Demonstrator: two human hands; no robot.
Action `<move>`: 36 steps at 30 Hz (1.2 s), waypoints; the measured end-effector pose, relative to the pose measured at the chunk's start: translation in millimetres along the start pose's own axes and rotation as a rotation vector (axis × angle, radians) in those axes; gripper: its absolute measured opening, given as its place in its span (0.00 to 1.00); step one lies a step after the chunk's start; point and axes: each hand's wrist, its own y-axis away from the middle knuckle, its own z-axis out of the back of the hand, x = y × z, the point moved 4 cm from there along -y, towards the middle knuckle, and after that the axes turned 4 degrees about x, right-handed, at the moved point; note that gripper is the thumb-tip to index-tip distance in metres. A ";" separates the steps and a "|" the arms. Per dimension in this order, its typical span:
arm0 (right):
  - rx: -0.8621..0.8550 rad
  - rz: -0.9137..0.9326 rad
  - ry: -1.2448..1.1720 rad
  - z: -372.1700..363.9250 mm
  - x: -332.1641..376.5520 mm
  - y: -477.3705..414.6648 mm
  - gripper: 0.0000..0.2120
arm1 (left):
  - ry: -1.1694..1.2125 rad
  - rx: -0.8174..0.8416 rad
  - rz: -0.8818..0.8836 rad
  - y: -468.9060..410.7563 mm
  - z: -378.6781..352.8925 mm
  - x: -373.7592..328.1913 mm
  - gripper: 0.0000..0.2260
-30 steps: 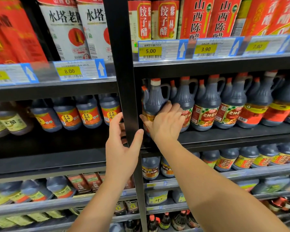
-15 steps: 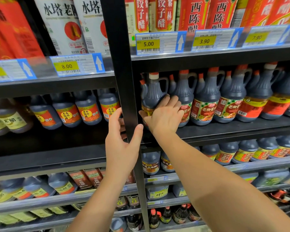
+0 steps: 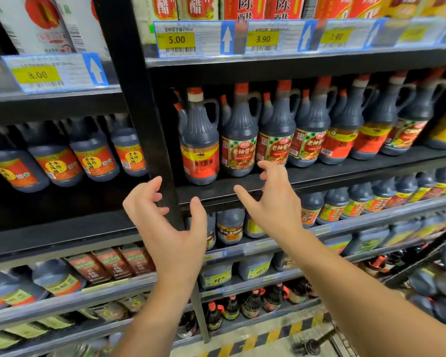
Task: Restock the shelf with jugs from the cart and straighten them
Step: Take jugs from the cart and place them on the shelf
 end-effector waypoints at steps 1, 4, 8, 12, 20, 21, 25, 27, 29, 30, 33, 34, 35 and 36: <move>0.008 -0.019 -0.012 7.4 -9.1 7.2 0.30 | -0.010 0.033 -0.033 6.7 -5.6 -7.9 0.23; 0.024 -0.059 -0.048 33.6 -35.3 29.3 0.29 | 0.012 0.188 -0.055 31.2 -32.7 -33.8 0.20; 0.025 -0.084 -0.068 83.0 -79.0 66.4 0.26 | 0.053 0.398 0.022 69.8 -81.6 -71.7 0.18; 0.022 -0.145 -0.011 149.9 -145.2 123.9 0.24 | 0.100 0.585 0.014 132.8 -132.4 -121.8 0.18; -0.010 -0.330 0.036 304.4 -279.4 260.9 0.22 | 0.123 0.885 0.006 300.3 -213.6 -230.7 0.20; -0.023 -0.348 0.045 323.4 -291.4 277.3 0.22 | 0.124 0.922 -0.005 319.2 -222.6 -245.4 0.20; -0.052 -0.465 0.111 393.7 -338.8 335.4 0.24 | 0.157 1.063 -0.010 389.0 -261.9 -302.2 0.19; -0.069 -0.518 0.133 424.0 -361.6 359.0 0.23 | 0.175 1.139 -0.003 422.2 -281.1 -324.0 0.19; -0.082 -0.559 0.163 448.4 -382.2 378.5 0.23 | 0.199 1.202 -0.018 452.7 -298.4 -337.1 0.17; -0.087 -0.579 0.183 458.2 -392.2 386.5 0.23 | 0.194 1.237 -0.022 466.6 -306.3 -340.6 0.17; -0.091 -0.638 0.217 479.3 -422.1 401.9 0.23 | 0.147 1.324 -0.003 499.6 -332.0 -344.7 0.20; -0.087 -0.644 0.230 484.0 -433.4 404.3 0.23 | 0.140 1.333 -0.008 508.1 -342.3 -345.2 0.20; -0.073 -0.649 0.250 487.7 -446.1 405.6 0.23 | 0.137 1.342 -0.012 516.0 -353.4 -345.1 0.20; -0.047 -0.660 0.276 490.3 -459.8 406.1 0.24 | 0.135 1.360 -0.002 523.7 -365.4 -343.9 0.20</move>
